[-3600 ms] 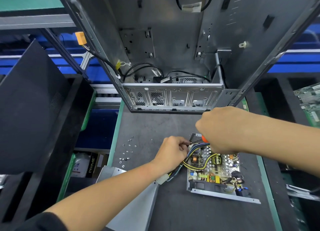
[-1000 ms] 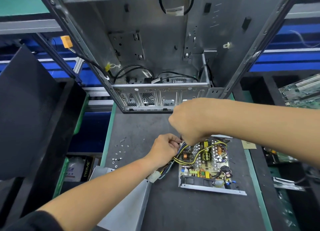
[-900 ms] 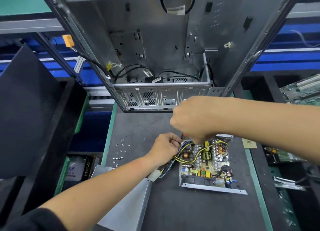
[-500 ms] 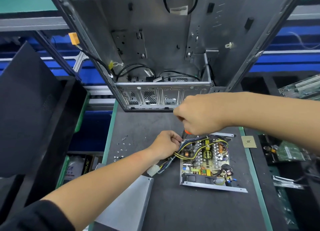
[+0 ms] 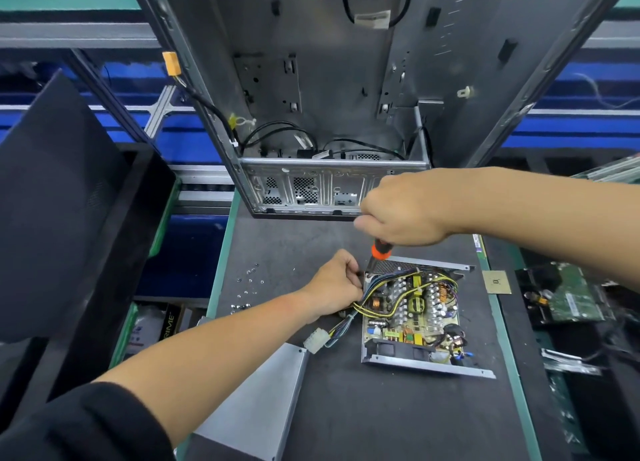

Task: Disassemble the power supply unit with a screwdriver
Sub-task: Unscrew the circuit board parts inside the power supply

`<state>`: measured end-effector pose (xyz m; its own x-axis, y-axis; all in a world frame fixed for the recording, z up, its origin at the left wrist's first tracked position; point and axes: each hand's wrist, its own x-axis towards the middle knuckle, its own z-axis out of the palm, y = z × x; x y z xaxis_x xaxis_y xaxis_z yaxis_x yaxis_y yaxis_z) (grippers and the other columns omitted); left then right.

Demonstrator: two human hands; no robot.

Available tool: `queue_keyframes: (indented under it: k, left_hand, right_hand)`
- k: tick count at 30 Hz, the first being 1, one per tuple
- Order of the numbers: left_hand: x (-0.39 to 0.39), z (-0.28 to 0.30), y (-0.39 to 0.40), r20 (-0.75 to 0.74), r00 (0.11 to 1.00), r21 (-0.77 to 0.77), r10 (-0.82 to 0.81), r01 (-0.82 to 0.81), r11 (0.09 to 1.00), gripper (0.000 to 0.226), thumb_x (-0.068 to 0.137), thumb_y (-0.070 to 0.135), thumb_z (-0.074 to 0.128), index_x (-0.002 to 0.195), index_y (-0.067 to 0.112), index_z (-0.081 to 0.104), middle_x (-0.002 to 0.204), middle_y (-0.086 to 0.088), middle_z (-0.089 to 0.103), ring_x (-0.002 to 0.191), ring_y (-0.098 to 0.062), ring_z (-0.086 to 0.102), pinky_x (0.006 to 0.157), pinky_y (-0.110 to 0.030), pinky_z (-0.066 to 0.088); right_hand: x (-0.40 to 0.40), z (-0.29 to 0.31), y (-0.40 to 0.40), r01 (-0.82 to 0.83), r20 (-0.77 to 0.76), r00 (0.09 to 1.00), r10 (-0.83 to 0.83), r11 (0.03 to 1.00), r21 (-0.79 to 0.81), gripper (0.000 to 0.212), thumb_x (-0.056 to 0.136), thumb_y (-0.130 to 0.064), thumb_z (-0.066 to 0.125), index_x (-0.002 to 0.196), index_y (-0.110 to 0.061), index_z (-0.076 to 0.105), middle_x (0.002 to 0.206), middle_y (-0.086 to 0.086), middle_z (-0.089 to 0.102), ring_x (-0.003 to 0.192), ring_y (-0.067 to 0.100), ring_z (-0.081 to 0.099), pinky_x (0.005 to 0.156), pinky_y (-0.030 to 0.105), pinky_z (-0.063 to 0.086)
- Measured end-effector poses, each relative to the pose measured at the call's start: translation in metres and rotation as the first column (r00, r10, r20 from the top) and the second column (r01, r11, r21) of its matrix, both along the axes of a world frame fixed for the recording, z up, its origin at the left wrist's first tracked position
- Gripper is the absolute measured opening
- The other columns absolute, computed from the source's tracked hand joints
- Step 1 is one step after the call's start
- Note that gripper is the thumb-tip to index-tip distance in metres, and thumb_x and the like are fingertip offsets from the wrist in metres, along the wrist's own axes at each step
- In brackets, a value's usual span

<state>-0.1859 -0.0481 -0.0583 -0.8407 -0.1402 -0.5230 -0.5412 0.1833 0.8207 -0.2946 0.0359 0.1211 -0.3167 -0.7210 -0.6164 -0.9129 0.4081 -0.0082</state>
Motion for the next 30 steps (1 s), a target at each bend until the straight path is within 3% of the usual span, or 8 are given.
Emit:
queue_keyframes:
  k: [4,7,10,13,18,21,26,30]
  left_hand:
    - [0.0,0.001,-0.002,-0.005,1.0,-0.009,-0.024,0.024,1.0,0.036,0.075,-0.007,0.062,0.084,0.022,0.042,0.075,0.004,0.057,0.059,-0.005,0.046,0.065,-0.022,0.039]
    - [-0.001,0.001,-0.002,-0.005,0.999,-0.018,-0.039,0.039,0.999,0.035,0.075,-0.006,0.062,0.085,0.022,0.043,0.075,0.005,0.057,0.06,-0.005,0.046,0.065,-0.022,0.04]
    - [-0.001,0.002,-0.002,-0.007,0.998,-0.032,-0.061,0.061,0.998,0.035,0.076,-0.006,0.062,0.087,0.022,0.044,0.077,0.004,0.056,0.063,-0.007,0.048,0.069,-0.024,0.042]
    - [0.0,0.003,-0.002,-0.012,0.997,-0.039,-0.077,0.077,0.996,0.033,0.076,-0.006,0.061,0.087,0.022,0.047,0.076,0.004,0.054,0.065,-0.008,0.047,0.071,-0.026,0.042]
    - [0.002,0.004,-0.003,-0.019,0.995,-0.003,-0.1,0.1,0.995,0.029,0.079,-0.006,0.058,0.097,0.016,0.051,0.075,0.005,0.052,0.06,-0.006,0.045,0.061,-0.018,0.04]
    - [0.005,0.004,-0.004,-0.034,0.995,0.018,-0.097,0.098,0.995,0.028,0.08,-0.007,0.054,0.1,0.013,0.052,0.074,0.005,0.051,0.059,-0.004,0.044,0.056,-0.011,0.037]
    - [0.005,0.005,-0.007,-0.023,0.994,0.068,-0.104,0.105,0.992,0.031,0.082,-0.009,0.048,0.104,0.011,0.053,0.077,0.004,0.051,0.066,-0.005,0.046,0.063,-0.014,0.039]
    - [0.006,0.003,-0.008,-0.014,0.994,0.104,-0.109,0.11,0.989,0.032,0.083,-0.01,0.046,0.108,0.008,0.053,0.078,0.003,0.05,0.062,-0.004,0.042,0.063,-0.015,0.035]
  right_hand:
    - [0.005,0.0,0.003,-0.169,-0.047,0.985,0.168,0.985,-0.029,0.033,0.1,-0.038,0.042,0.095,-0.01,0.06,0.084,0.008,0.062,0.067,0.018,0.053,0.056,0.03,0.041]
    - [0.004,0.002,0.009,-0.322,-0.067,0.946,0.318,0.945,-0.051,0.016,0.094,-0.028,0.056,0.105,-0.018,0.051,0.096,0.0,0.062,0.079,0.017,0.049,0.064,0.031,0.041]
    - [0.004,0.007,0.007,-0.366,0.003,0.93,0.369,0.925,-0.105,0.032,0.079,-0.004,0.061,0.09,-0.027,0.042,0.093,-0.013,0.058,0.086,0.013,0.051,0.064,0.027,0.04]
    - [0.007,0.004,0.004,-0.46,-0.024,0.887,0.462,0.876,-0.144,0.029,0.075,-0.004,0.06,0.084,-0.027,0.043,0.087,-0.012,0.044,0.083,0.012,0.046,0.059,0.025,0.034]
    - [0.013,0.001,0.008,-0.24,-0.112,0.966,0.233,0.969,-0.058,0.02,0.1,-0.041,0.039,0.094,-0.022,0.034,0.076,-0.003,0.038,0.066,0.017,0.042,0.063,0.034,0.037]
    - [0.014,-0.003,0.013,-0.219,-0.151,0.966,0.209,0.974,-0.053,0.016,0.103,-0.032,0.038,0.095,-0.02,0.029,0.072,-0.003,0.032,0.059,0.014,0.038,0.061,0.036,0.038]
    - [0.011,0.005,0.013,-0.297,0.01,0.953,0.302,0.943,-0.148,0.024,0.084,-0.011,0.062,0.092,-0.024,0.044,0.096,-0.01,0.064,0.083,0.012,0.053,0.068,0.027,0.042]
    - [0.006,0.004,0.013,-0.282,0.04,0.956,0.291,0.947,-0.151,0.024,0.08,-0.008,0.062,0.087,-0.026,0.047,0.096,-0.007,0.056,0.08,0.012,0.051,0.056,0.019,0.033]
